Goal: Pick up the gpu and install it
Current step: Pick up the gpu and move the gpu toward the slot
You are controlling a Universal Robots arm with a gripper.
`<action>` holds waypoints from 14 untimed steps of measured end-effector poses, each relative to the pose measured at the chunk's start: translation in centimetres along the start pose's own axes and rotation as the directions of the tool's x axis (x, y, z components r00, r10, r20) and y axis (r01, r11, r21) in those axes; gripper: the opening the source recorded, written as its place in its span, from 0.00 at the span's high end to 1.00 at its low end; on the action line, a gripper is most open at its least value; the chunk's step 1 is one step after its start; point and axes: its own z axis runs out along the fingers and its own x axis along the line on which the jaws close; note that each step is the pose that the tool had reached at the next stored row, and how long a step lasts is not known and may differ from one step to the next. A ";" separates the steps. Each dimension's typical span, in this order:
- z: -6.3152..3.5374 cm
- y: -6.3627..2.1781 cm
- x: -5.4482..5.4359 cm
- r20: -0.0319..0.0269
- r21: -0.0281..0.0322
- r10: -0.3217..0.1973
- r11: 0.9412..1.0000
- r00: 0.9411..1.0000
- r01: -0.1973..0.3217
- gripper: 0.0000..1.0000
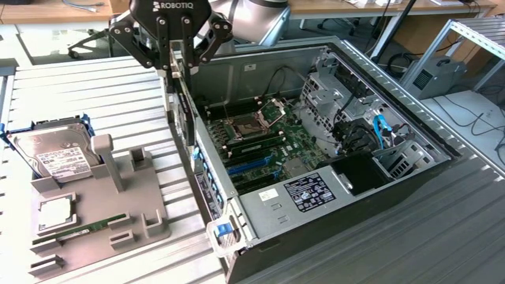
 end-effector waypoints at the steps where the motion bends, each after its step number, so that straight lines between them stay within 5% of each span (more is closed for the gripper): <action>1: 0.07 0.02 -0.2 0.000 0.000 0.000 1.000 1.000 0.000 0.73; 14: 1.24 0.23 -2.7 -0.003 0.000 0.000 1.000 1.000 0.000 0.73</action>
